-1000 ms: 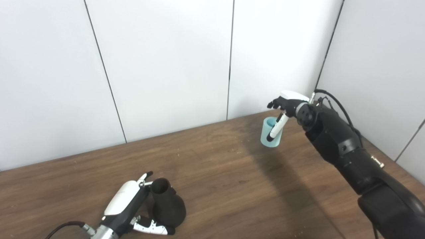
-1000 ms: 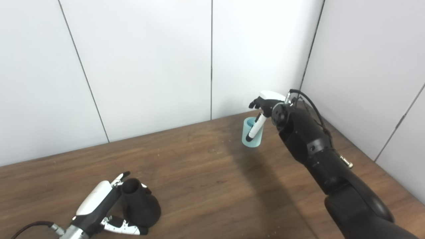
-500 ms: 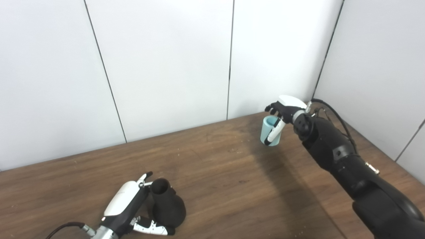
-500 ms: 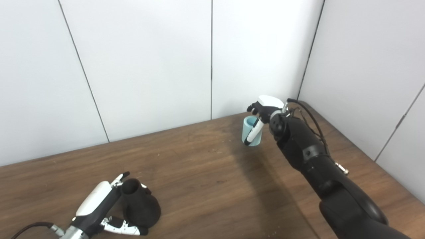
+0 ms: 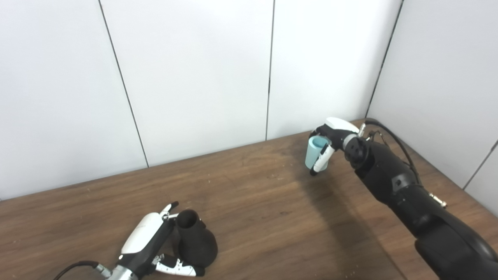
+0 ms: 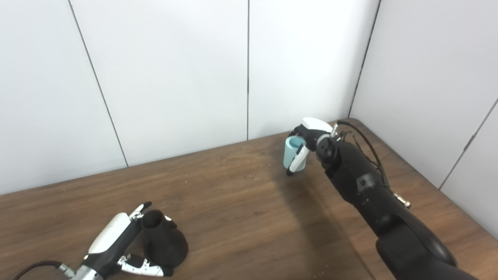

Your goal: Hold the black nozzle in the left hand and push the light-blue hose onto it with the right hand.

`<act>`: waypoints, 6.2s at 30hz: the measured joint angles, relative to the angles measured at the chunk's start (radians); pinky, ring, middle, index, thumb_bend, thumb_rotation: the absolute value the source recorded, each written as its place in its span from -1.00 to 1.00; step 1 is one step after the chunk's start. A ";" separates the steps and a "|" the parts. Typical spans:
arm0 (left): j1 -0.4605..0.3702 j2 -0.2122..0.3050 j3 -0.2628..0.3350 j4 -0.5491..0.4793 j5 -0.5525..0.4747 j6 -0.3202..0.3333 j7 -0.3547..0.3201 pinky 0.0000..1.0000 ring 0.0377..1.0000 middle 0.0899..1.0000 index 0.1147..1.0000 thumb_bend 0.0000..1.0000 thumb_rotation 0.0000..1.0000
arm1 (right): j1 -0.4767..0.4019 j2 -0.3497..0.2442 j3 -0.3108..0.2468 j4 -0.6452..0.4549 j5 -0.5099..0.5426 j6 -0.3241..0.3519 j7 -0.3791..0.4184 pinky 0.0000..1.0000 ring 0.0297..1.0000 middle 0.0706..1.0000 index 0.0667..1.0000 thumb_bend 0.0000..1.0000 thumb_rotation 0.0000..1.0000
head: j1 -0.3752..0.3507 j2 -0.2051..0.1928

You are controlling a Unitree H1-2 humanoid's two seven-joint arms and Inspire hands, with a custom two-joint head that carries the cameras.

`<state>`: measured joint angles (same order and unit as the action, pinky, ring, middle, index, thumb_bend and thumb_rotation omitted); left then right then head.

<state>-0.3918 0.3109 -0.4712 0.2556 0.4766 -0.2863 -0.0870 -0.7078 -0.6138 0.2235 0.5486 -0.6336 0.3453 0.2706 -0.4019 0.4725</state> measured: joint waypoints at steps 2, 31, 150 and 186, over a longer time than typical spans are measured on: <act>0.002 0.001 0.001 -0.003 0.000 0.001 0.000 1.00 0.22 -0.17 -0.13 0.05 -1.00 | 0.008 0.000 0.001 -0.017 -0.001 0.008 0.002 -0.48 -0.47 -0.10 -0.06 0.13 -0.99 | 0.000 0.005; 0.004 0.001 0.003 -0.012 0.000 0.012 -0.007 1.00 0.21 -0.16 -0.13 0.05 -1.00 | 0.013 0.017 0.011 -0.372 0.031 0.079 0.082 -0.18 -0.09 -0.10 -0.15 0.04 -1.00 | 0.081 0.038; -0.015 -0.069 -0.035 -0.129 0.078 0.257 -0.081 1.00 0.16 -0.11 -0.17 0.05 -1.00 | -0.018 0.107 0.187 -0.895 0.231 0.029 0.491 -0.32 -0.24 -0.13 -0.03 0.03 -1.00 | 0.440 0.236; -0.011 -0.064 -0.032 -0.153 0.080 0.274 -0.110 1.00 0.15 -0.13 -0.16 0.05 -1.00 | 0.034 0.116 0.198 -0.883 0.026 -0.474 0.387 -0.38 -0.28 -0.18 -0.01 0.03 -1.00 | 0.434 0.259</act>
<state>-0.4027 0.2464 -0.5035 0.1027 0.5563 -0.0122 -0.1969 -0.6733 -0.4979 0.4215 -0.3349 -0.6073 -0.1288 0.6575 0.0322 0.7317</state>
